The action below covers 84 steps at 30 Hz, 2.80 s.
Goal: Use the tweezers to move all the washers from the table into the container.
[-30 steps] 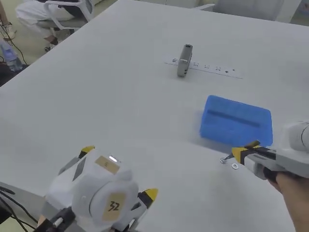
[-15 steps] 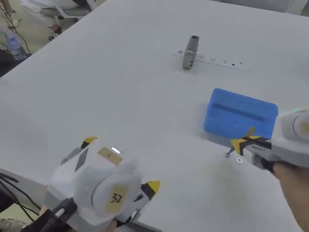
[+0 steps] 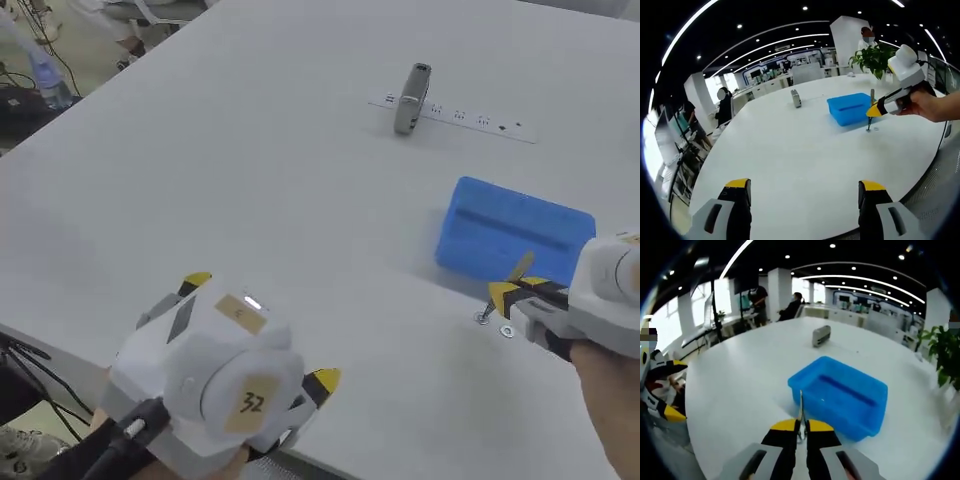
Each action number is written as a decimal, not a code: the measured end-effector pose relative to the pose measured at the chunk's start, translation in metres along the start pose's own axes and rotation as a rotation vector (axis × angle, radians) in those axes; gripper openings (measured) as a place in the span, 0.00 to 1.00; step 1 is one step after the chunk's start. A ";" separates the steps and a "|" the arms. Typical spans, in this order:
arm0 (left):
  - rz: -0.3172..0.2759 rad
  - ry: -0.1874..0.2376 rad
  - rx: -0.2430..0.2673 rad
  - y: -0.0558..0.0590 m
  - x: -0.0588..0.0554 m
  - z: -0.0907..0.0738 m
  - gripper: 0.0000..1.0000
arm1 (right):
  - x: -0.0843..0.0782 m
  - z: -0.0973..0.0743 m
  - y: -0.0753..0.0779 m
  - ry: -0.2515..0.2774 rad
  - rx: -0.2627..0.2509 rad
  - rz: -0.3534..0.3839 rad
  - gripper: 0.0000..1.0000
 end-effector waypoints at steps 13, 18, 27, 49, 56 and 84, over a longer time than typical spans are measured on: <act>0.010 -0.003 0.001 -0.001 0.001 0.001 0.90 | 0.001 -0.004 0.006 -0.018 -0.004 0.042 0.01; 0.008 0.001 0.000 -0.001 0.001 0.001 0.90 | 0.006 -0.009 0.005 -0.003 0.006 0.063 0.01; 0.013 -0.007 -0.005 0.000 0.000 0.001 0.90 | 0.020 -0.020 0.002 0.060 0.031 0.093 0.01; 0.008 -0.004 -0.004 0.000 0.000 0.001 0.90 | 0.061 -0.033 0.012 0.158 0.028 0.118 0.01; 0.006 0.000 -0.003 0.000 0.000 0.000 0.90 | 0.070 -0.031 0.018 0.183 0.015 0.104 0.01; 0.007 -0.002 0.002 -0.001 0.000 0.001 0.89 | 0.066 0.014 0.044 0.106 -0.039 0.061 0.02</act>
Point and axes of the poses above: the centre of the closed fingertips' face, and the gripper's own axes: z roughly forward along the fingers, y roughly to its right, x roughly out of its top, the point moved 9 cm from there along -z, roughly backward along the fingers, and after that the axes turned 9 degrees about z, right-handed, at the moved point
